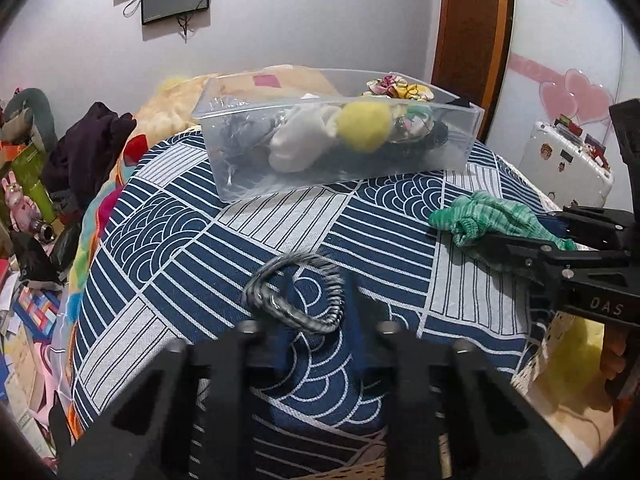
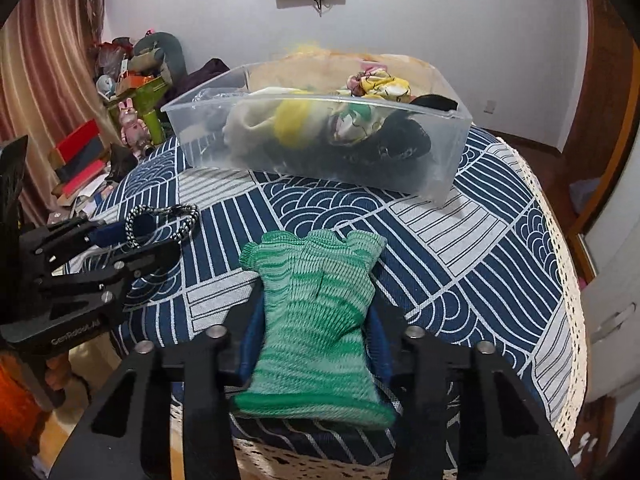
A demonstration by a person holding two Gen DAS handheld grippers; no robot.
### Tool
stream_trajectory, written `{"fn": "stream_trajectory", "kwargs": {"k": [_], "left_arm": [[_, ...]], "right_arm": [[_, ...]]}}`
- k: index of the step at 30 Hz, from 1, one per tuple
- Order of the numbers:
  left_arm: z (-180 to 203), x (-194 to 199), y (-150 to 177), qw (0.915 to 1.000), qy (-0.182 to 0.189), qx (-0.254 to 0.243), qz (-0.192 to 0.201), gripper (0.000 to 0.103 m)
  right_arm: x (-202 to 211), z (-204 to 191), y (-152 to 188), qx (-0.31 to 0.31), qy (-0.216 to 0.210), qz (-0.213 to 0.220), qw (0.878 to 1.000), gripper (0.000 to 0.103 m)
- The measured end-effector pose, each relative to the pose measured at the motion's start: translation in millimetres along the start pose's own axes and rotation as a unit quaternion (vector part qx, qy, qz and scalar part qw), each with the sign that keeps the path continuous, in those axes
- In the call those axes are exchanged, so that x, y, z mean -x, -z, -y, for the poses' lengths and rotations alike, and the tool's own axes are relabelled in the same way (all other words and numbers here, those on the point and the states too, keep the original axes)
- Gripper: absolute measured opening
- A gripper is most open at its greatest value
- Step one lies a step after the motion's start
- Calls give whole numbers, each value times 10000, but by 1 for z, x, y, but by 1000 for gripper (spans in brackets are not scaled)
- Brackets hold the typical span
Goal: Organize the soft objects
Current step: 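Grasp the beaded bracelet with the left gripper while the right grasps the green knit glove, then lower the bracelet in with the left while the right places the green glove inside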
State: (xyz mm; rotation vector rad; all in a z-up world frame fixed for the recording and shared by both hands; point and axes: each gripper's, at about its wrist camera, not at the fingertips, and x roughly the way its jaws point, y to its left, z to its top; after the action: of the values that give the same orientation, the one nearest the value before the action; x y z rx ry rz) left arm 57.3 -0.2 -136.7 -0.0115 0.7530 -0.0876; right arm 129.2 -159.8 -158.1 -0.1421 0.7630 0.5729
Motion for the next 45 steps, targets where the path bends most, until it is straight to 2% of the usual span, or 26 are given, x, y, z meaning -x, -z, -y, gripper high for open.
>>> {"fn": "stream_trajectory", "kwargs": {"k": [6, 12, 23, 27, 36, 40, 43, 44, 45], "left_arm": [[-11, 6, -4, 9996, 129, 240, 59, 10], [-17, 23, -18, 9987, 184, 298, 376, 10], [-29, 37, -71, 9946, 250, 295, 967, 10], [-31, 29, -92, 9936, 366, 294, 1025, 10], [-28, -16, -130, 9951, 545, 228, 792, 10], [-27, -41, -138, 9964, 611, 250, 534, 10], [-28, -60, -138, 9970, 672, 312, 201, 10], [-29, -63, -137, 9970, 684, 345, 123, 12], [-29, -65, -136, 9968, 715, 365, 66, 18]], "right_arm": [[9, 0, -6, -21, 58, 191, 9998, 30], [20, 1, -23, -61, 100, 486, 9988, 30], [29, 1, -65, -96, 142, 1161, 9931, 30], [23, -2, -85, -130, 191, 1302, 9912, 30], [-7, -4, -113, -83, 433, 1221, 9915, 30], [-25, 1, -119, -154, 472, 1033, 9934, 30], [-36, 5, -118, -172, 508, 856, 9949, 30], [-39, 6, -117, -173, 504, 774, 9956, 30], [-41, 7, -117, -172, 497, 725, 9960, 30]]}}
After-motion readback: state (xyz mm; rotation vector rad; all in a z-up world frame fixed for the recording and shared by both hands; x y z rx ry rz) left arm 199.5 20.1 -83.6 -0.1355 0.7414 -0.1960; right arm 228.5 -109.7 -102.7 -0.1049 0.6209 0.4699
